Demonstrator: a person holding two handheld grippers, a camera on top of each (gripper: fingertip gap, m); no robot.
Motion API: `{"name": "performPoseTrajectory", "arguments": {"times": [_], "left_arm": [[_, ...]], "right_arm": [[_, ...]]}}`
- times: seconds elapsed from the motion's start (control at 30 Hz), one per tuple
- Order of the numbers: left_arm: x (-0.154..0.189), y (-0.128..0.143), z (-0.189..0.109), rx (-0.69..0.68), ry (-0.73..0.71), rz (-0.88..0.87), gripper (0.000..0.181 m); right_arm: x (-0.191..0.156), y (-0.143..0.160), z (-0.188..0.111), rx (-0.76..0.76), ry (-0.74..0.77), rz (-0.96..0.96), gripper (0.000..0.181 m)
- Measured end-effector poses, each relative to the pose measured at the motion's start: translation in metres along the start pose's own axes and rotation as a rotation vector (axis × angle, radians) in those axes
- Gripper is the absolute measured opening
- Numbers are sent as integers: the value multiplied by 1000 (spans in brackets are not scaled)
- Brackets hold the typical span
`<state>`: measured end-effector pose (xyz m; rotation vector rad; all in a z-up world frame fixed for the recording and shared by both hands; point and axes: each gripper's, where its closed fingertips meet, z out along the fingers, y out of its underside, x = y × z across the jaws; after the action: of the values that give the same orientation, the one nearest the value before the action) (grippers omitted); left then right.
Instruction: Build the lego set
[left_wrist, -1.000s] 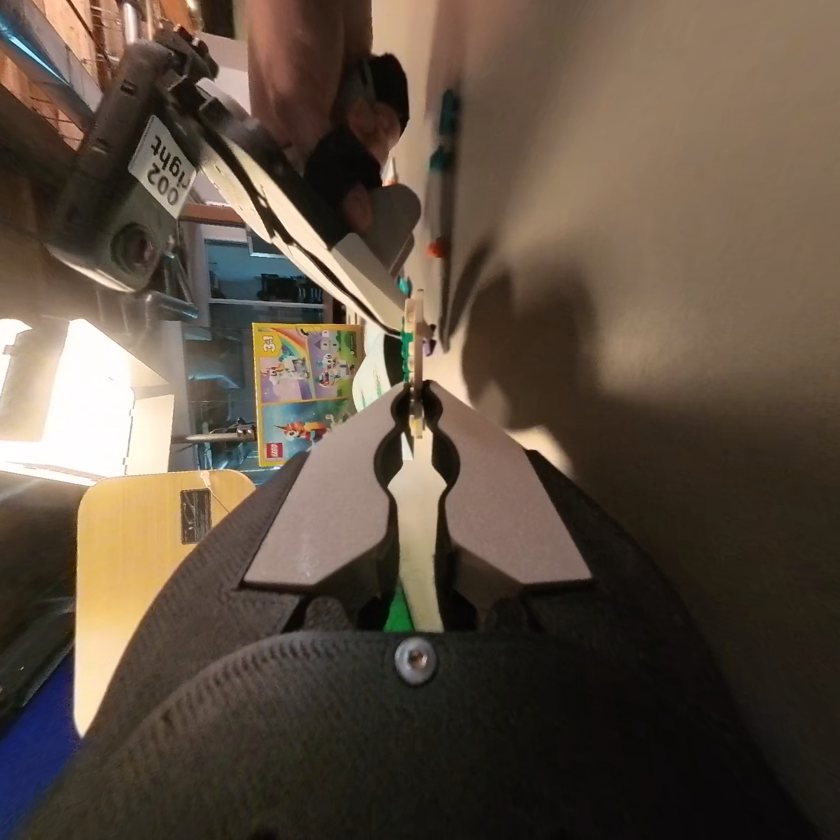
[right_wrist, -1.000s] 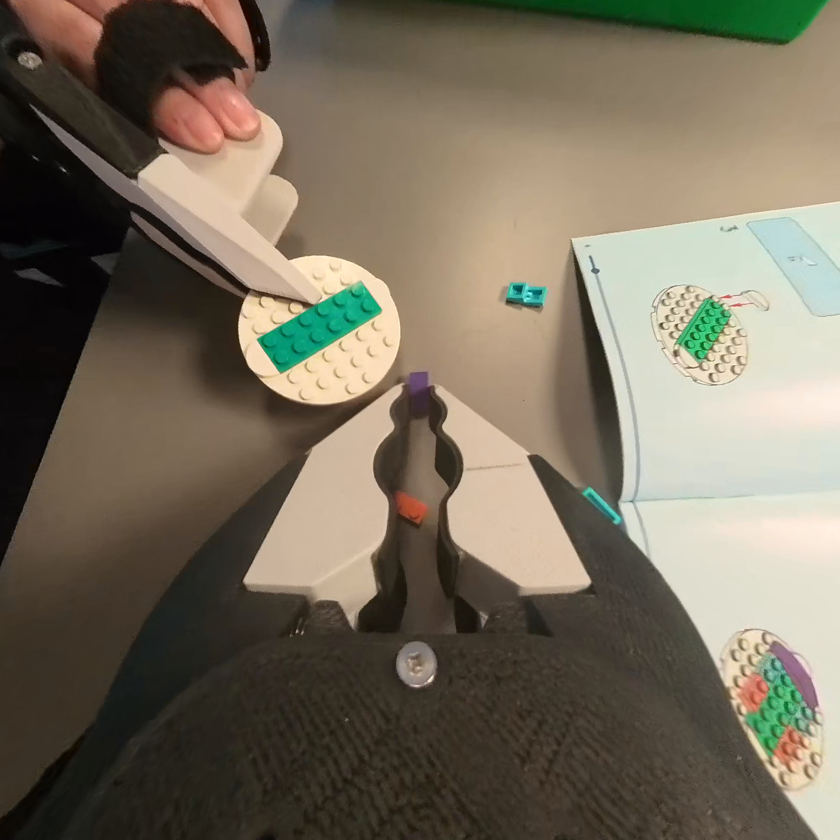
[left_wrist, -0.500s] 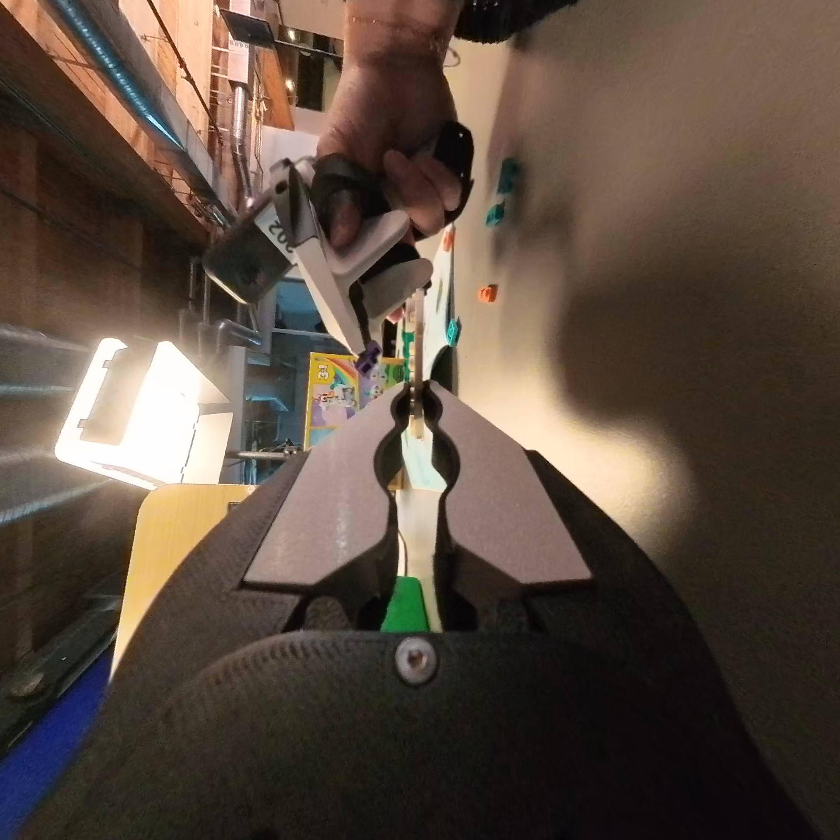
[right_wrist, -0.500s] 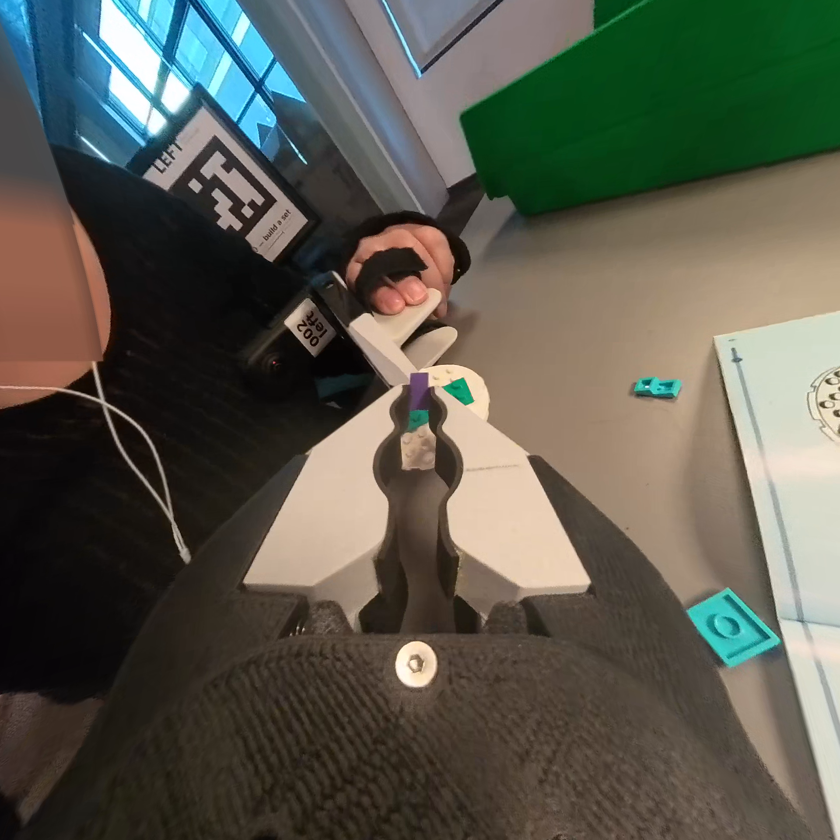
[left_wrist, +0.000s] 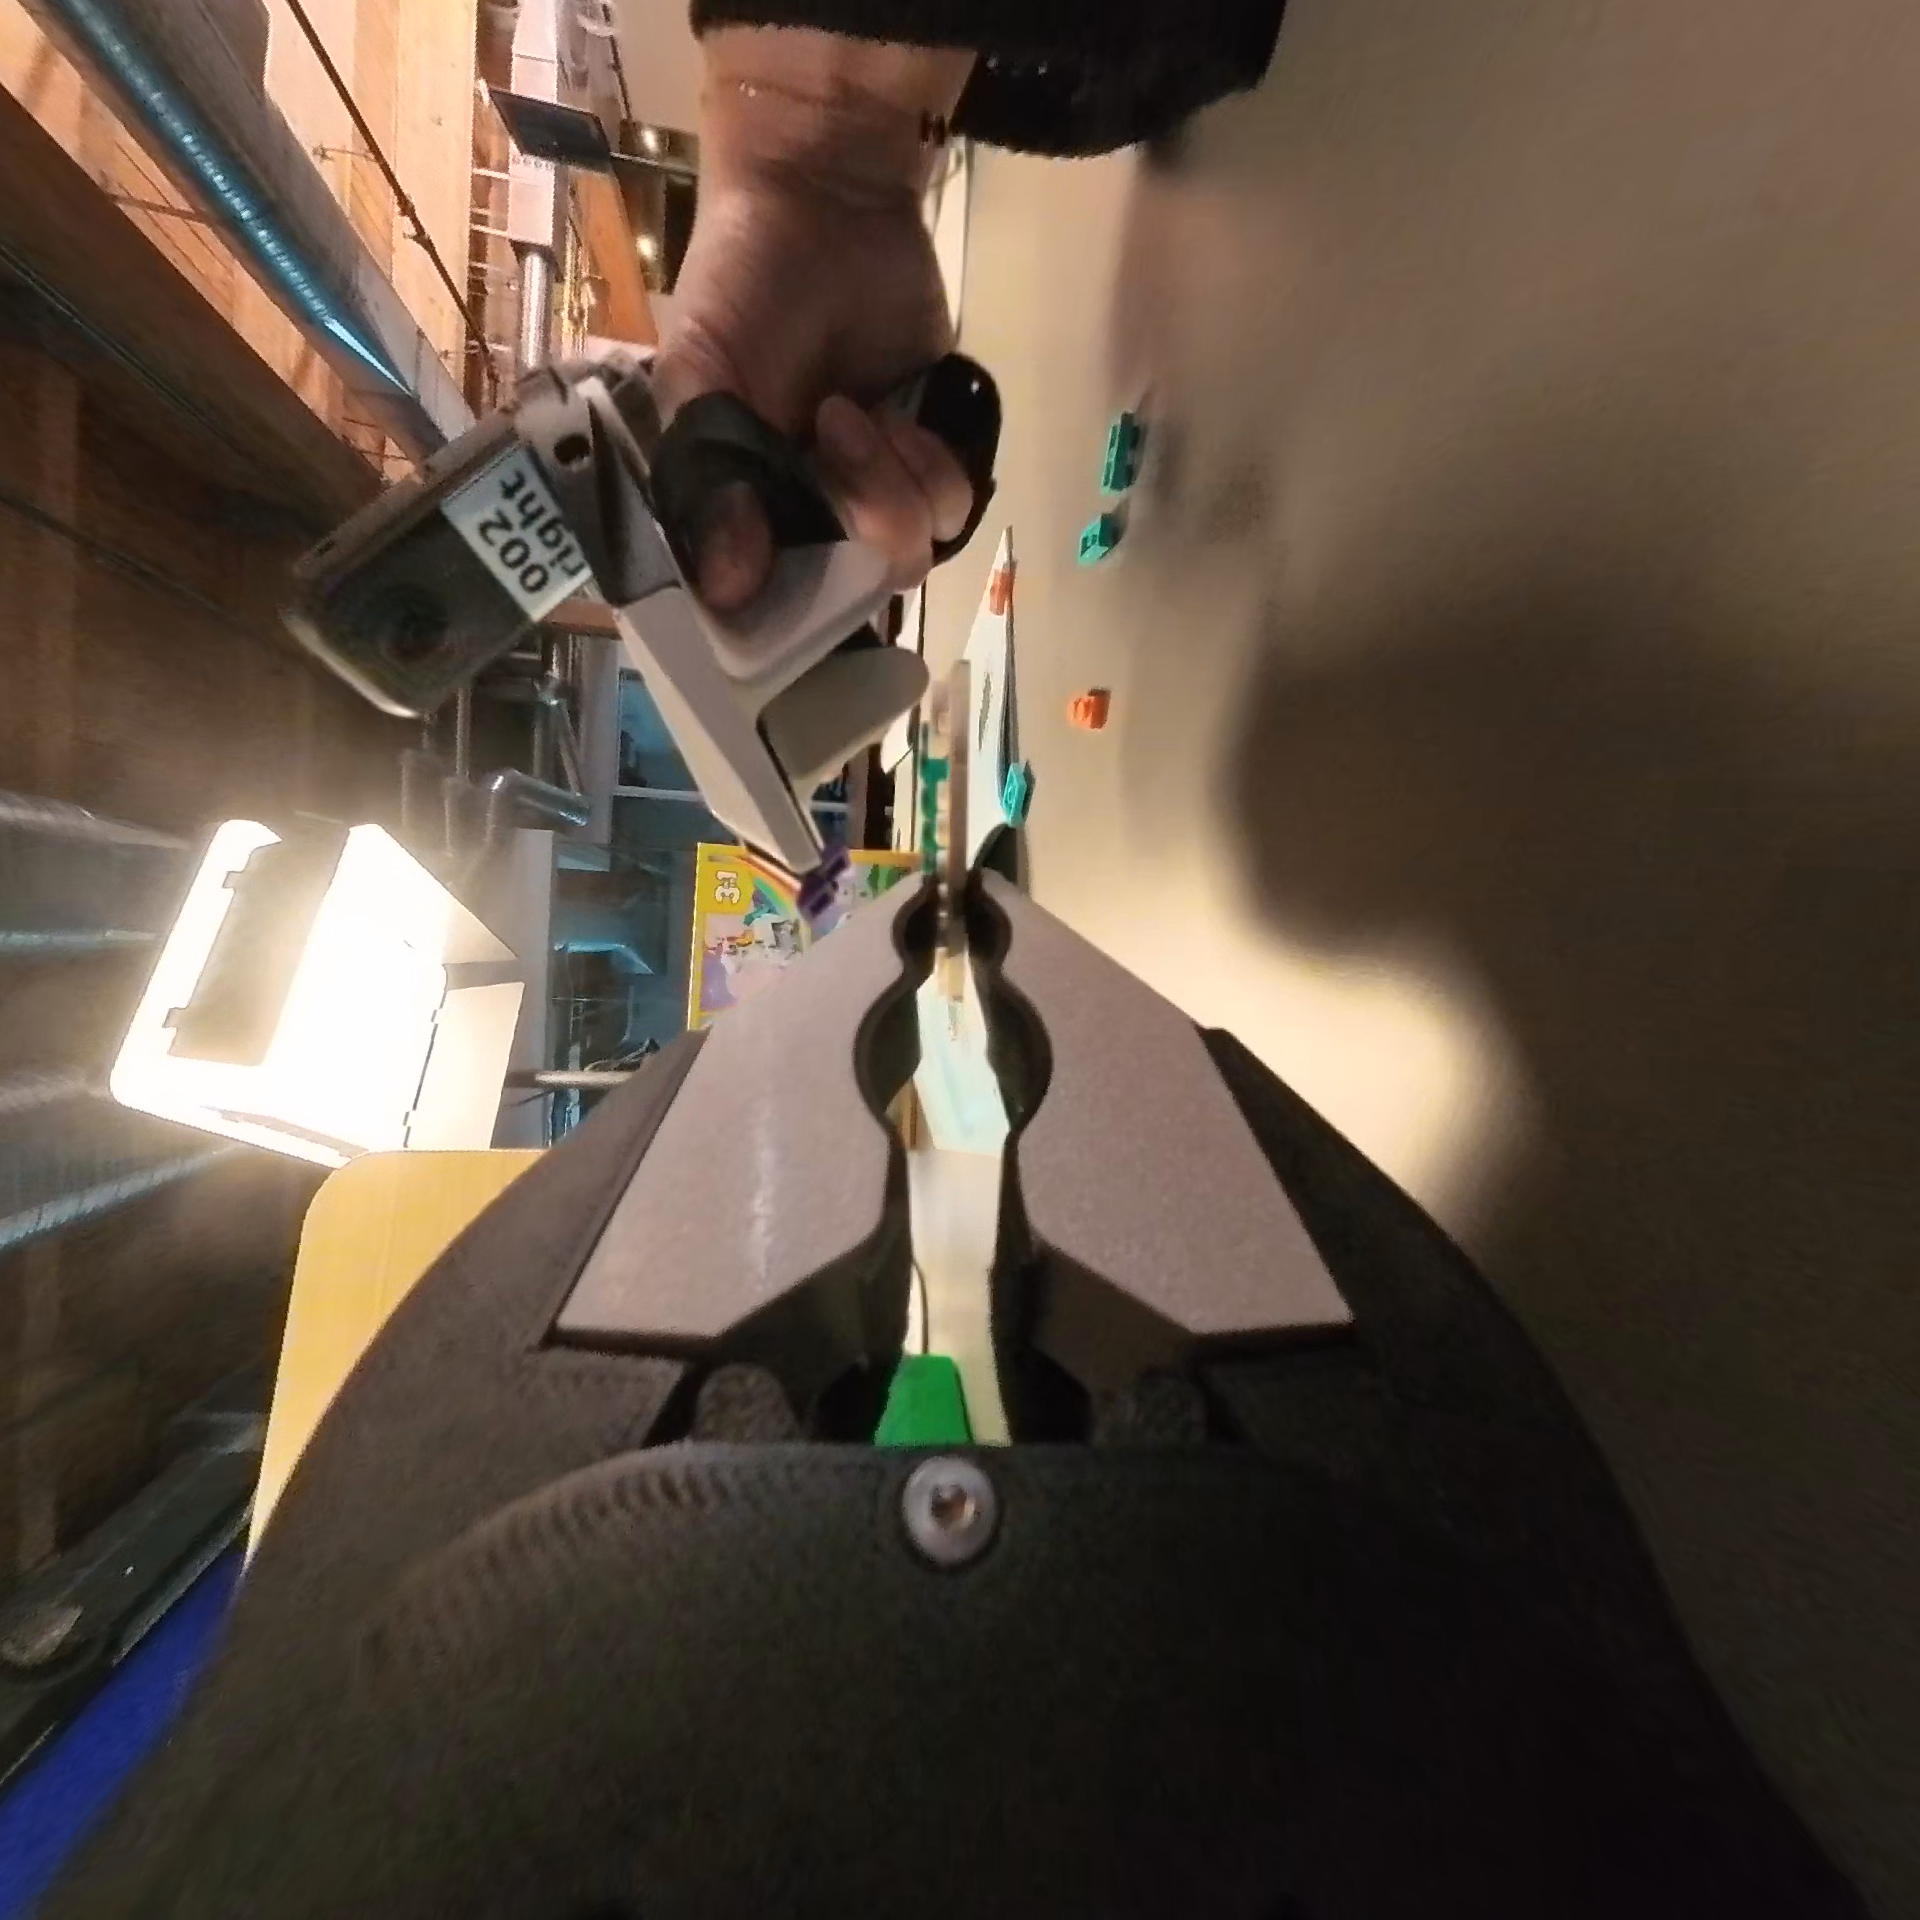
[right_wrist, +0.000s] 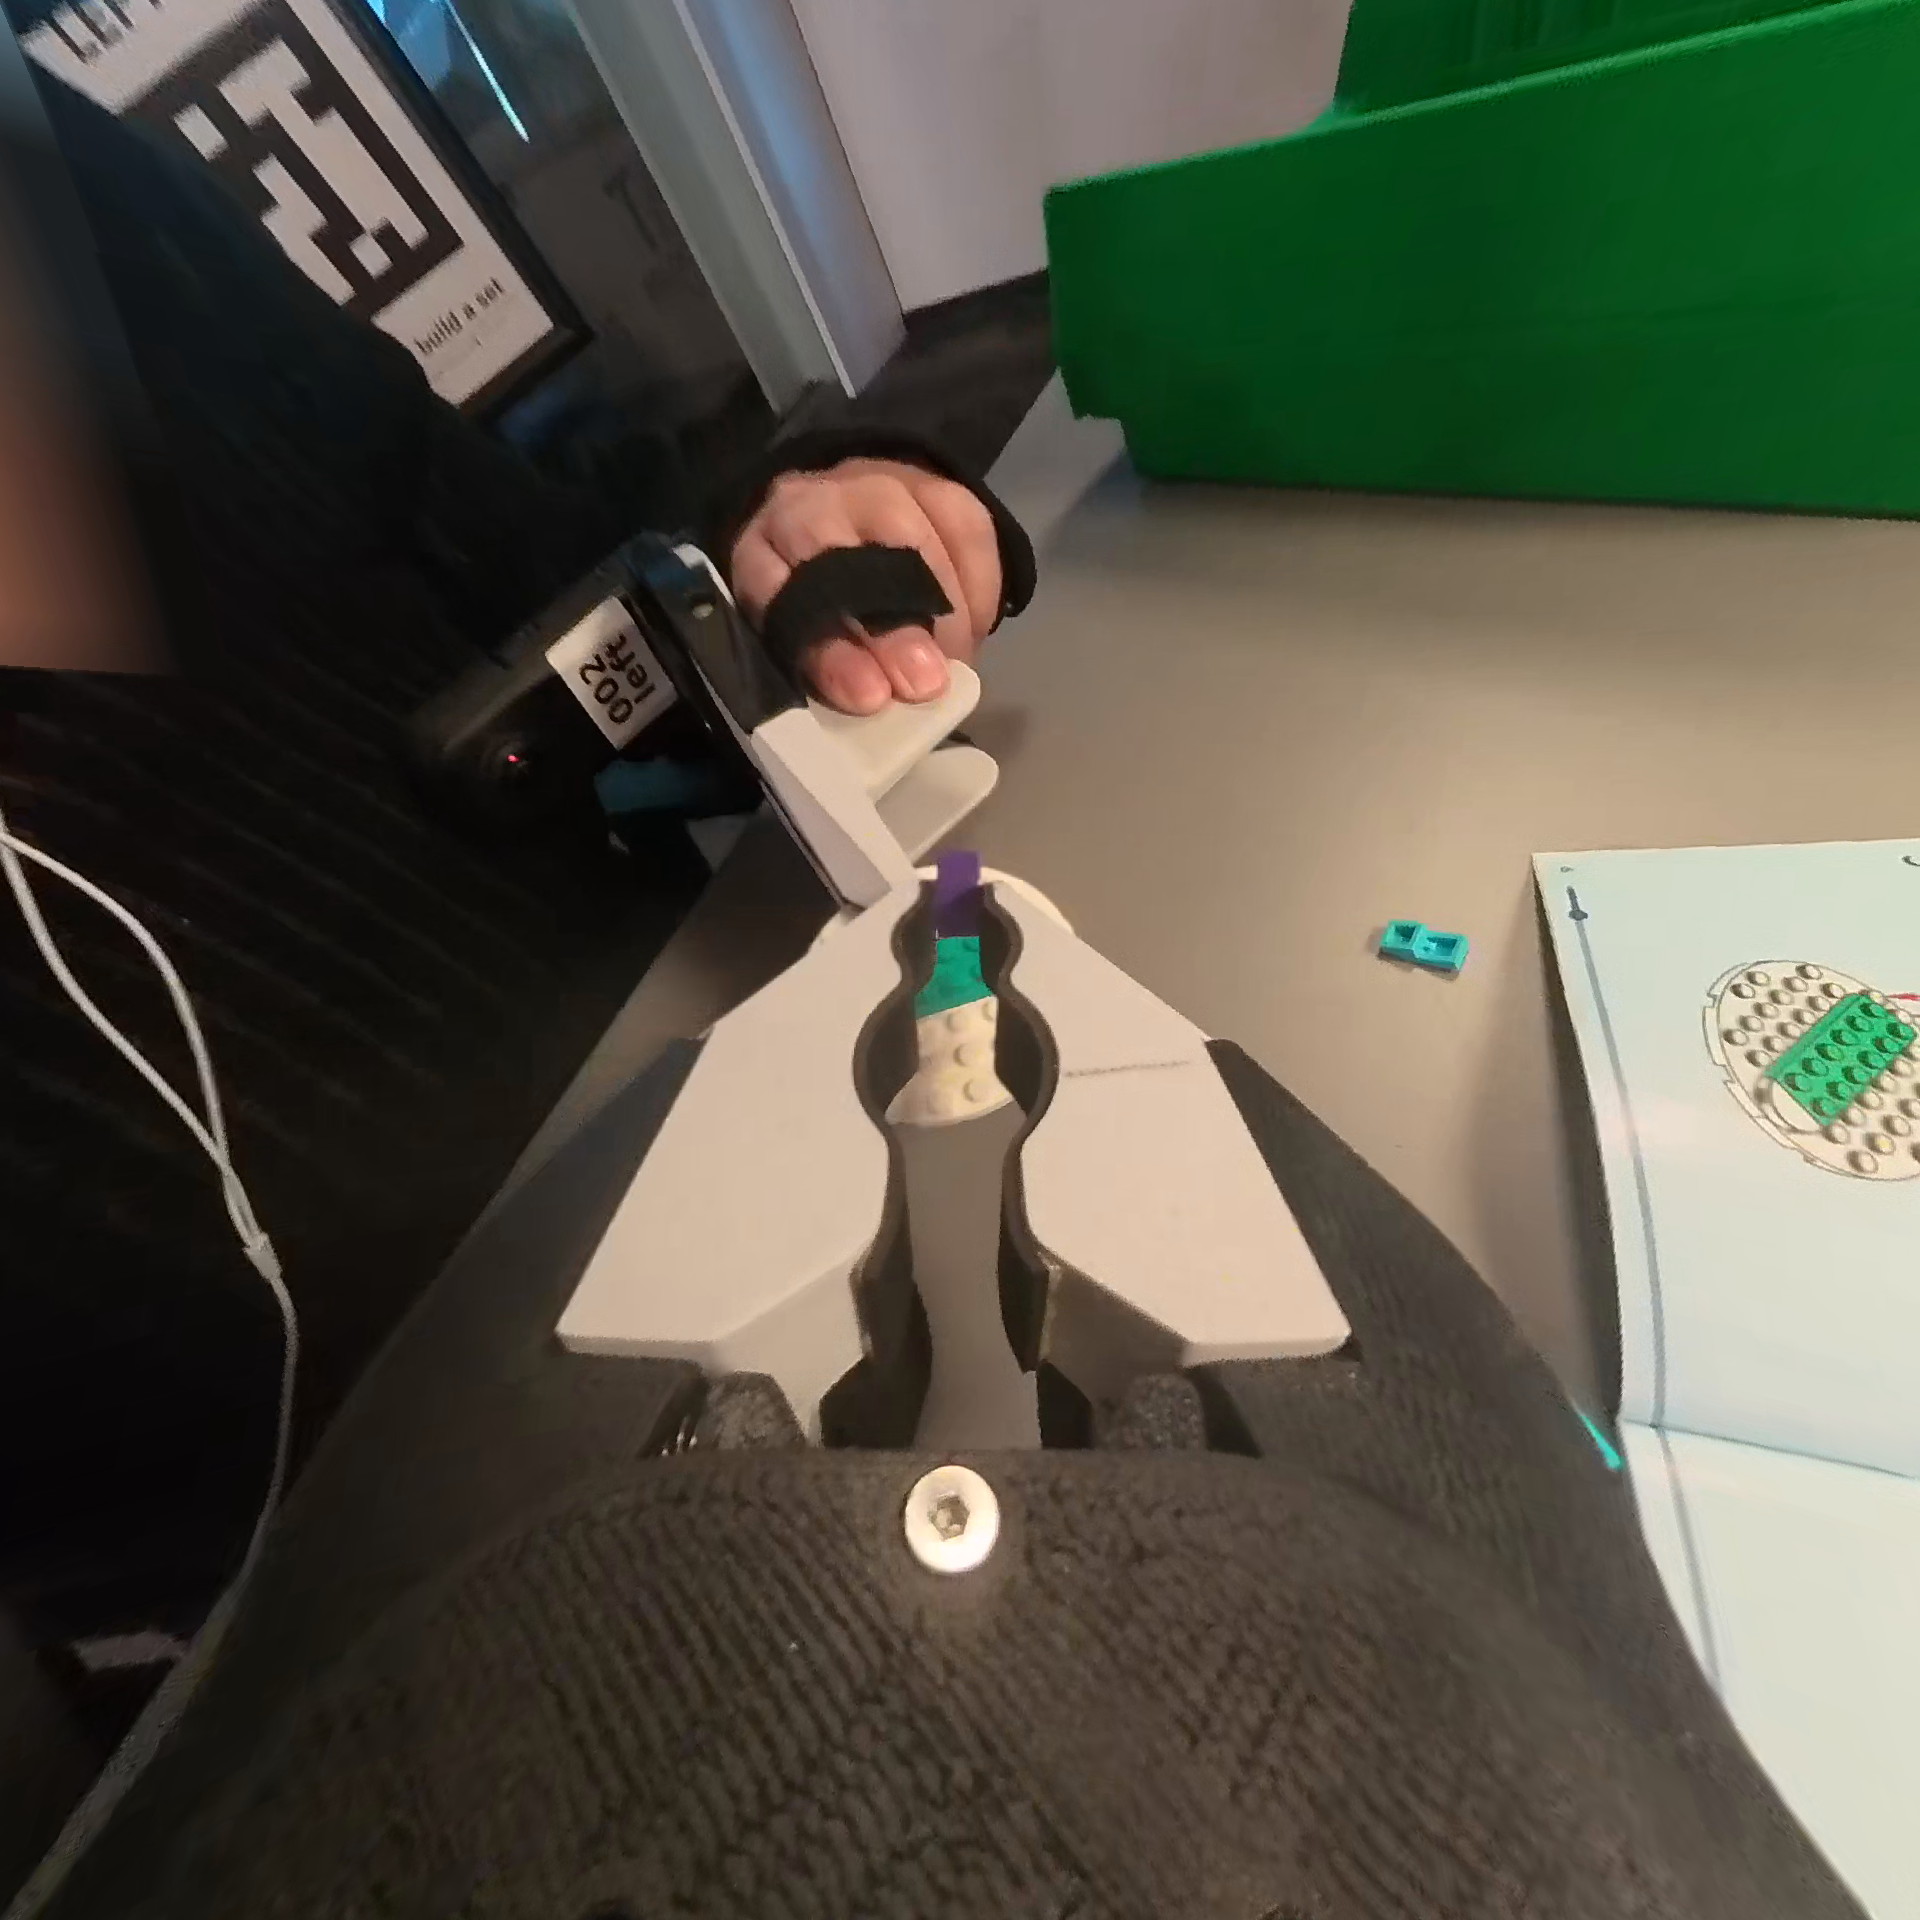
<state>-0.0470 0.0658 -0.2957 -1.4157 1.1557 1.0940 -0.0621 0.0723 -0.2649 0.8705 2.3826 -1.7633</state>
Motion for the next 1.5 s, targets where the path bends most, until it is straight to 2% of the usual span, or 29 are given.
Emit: {"name": "performPoseTrajectory", "arguments": {"times": [0.23, 0.5, 0.87, 1.03, 1.17, 1.27, 1.37, 1.5], "left_arm": [[2, -10, -1, 44, 7, 16, 4], [3, -16, -2, 78, 5, 34, 4], [6, -20, -1, 87, 18, 47, 4], [5, -20, -1, 86, 17, 48, 4], [3, -18, -1, 81, 5, 45, 4], [0, -14, -1, 70, -9, 36, 4], [-3, -10, 0, 58, -17, 20, 4], [0, -7, 1, 45, 9, 12, 4]], "right_arm": [[-5, 15, 14, -187, -35, -65, 6], [-5, 25, 11, -354, -6, -128, 6], [-7, 30, 12, -464, 3, -178, 7], [-8, 30, 13, -468, -1, -177, 11], [-8, 28, 9, -452, 12, -173, 23], [-6, 20, 0, -407, 65, -217, 44], [-8, 17, -9, -358, 143, -371, 63], [-3, 20, -10, -346, 343, -636, 84]]}}
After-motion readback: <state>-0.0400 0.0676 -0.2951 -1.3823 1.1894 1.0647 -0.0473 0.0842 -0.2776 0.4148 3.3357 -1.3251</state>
